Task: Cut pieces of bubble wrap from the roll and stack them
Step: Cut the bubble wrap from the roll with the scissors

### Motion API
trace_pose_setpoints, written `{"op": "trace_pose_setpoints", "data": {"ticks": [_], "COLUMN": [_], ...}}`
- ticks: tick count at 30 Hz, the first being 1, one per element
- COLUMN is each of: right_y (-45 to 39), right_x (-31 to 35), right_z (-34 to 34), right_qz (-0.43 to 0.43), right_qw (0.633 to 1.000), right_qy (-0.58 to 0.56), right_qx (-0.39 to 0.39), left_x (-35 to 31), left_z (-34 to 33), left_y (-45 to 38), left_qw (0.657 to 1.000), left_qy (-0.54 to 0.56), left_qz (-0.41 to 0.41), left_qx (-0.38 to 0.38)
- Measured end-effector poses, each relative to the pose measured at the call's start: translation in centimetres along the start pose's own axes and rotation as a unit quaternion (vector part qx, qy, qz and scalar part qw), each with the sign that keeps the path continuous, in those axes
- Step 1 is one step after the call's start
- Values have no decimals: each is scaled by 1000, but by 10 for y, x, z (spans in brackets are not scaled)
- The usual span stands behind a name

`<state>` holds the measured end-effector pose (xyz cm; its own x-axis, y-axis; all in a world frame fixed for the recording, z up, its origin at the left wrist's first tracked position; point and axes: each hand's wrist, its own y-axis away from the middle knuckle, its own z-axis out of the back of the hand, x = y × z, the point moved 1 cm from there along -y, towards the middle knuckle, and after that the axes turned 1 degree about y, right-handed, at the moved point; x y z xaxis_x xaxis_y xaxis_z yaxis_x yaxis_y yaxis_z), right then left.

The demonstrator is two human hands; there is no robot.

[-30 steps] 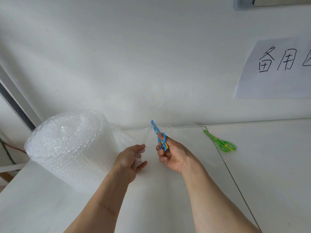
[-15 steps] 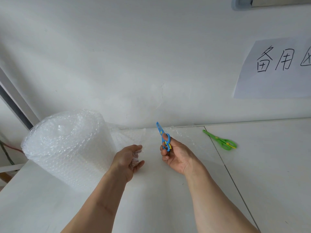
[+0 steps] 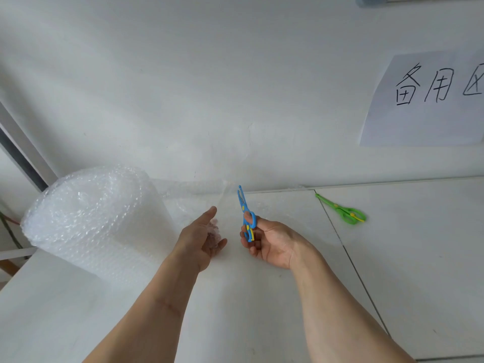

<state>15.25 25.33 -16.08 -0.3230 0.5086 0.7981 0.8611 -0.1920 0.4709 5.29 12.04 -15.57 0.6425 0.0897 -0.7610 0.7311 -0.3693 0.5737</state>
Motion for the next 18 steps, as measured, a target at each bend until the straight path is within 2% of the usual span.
{"op": "trace_pose_setpoints", "data": {"ticks": [6,13,18], "right_y": [15,43,56], "right_x": [-4,-14,-24], "right_z": [-6,-12,-15], "right_qz": [18,36,30], "right_qw": [994,995,995], "right_qy": [101,97,86], "right_qx": [-32,5,35], "left_x": [9,18,18], "left_z": [4,8,13], "left_y": [5,20,27], "left_qw": [1000,999,1000], "left_qy": [7,26,-5], "left_qz": [-9,-21,-12], "left_qx": [11,5,10]}}
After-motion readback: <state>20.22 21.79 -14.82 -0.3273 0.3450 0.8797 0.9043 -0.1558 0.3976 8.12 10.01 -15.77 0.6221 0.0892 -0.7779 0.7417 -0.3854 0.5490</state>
